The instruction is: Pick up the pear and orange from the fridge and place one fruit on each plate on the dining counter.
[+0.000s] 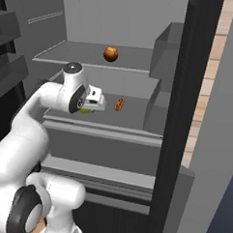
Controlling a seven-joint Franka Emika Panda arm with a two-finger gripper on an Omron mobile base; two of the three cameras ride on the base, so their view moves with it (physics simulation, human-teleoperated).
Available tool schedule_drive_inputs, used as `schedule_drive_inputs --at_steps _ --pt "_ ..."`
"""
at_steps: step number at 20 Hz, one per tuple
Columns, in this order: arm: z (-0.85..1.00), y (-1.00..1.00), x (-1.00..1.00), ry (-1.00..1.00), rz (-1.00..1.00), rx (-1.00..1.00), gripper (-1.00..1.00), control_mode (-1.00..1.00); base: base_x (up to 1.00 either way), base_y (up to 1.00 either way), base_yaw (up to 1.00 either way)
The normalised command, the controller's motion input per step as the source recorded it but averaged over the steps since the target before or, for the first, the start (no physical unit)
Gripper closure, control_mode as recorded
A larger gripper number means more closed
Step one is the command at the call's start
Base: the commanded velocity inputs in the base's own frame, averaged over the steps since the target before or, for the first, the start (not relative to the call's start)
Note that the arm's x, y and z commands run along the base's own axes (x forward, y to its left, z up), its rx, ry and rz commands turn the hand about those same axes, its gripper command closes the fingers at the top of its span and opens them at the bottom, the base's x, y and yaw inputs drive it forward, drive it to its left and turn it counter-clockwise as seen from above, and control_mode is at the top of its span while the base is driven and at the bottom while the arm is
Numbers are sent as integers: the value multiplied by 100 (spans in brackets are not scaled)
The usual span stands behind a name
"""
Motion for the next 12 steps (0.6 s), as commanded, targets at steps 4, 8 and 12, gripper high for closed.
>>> schedule_drive_inputs --at_steps 4,8,12 --pt "86 0 -100 0 0 0 100 -100 0 0 0" --pt "75 0 -100 0 0 0 100 -100 0 0 0" --pt "49 0 -100 -1 0 0 100 -100 0 0 0"
